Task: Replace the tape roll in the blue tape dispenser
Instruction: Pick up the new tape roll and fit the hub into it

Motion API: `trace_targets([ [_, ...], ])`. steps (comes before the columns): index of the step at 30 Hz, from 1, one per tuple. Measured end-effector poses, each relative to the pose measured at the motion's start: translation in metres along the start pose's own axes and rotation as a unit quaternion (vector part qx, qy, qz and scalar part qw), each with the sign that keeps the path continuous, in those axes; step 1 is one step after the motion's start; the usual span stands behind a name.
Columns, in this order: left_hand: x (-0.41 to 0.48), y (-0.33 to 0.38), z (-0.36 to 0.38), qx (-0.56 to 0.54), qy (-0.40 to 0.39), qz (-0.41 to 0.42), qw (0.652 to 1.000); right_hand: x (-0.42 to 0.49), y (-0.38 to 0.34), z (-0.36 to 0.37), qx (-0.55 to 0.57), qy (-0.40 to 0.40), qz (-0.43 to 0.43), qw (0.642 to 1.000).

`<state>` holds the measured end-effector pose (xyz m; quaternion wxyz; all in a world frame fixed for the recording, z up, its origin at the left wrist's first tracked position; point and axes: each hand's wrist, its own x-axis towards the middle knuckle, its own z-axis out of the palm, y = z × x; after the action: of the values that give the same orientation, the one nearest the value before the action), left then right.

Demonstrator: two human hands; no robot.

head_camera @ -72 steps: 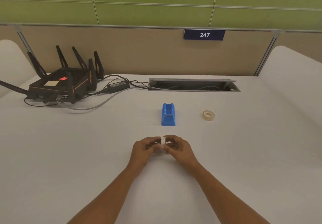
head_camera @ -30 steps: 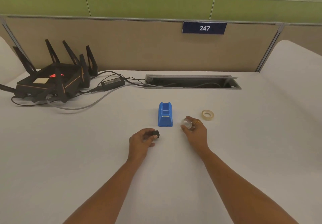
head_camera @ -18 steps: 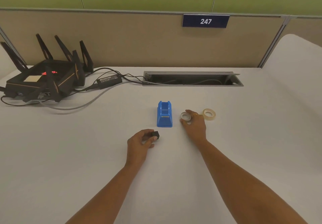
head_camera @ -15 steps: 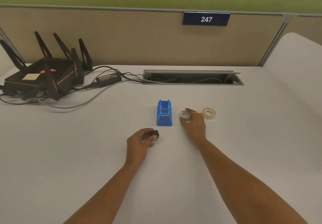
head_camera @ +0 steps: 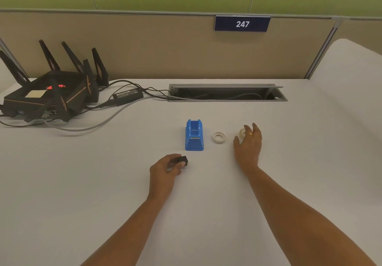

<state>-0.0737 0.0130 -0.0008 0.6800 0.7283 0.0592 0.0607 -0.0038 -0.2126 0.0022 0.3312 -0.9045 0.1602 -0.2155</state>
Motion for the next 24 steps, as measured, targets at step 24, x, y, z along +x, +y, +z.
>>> trace_targets([
  [24, -0.009, 0.005, -0.007, -0.003, -0.010, -0.006, 1.000, -0.064, -0.023, -0.022, 0.224, -0.075, 0.073, 0.969],
])
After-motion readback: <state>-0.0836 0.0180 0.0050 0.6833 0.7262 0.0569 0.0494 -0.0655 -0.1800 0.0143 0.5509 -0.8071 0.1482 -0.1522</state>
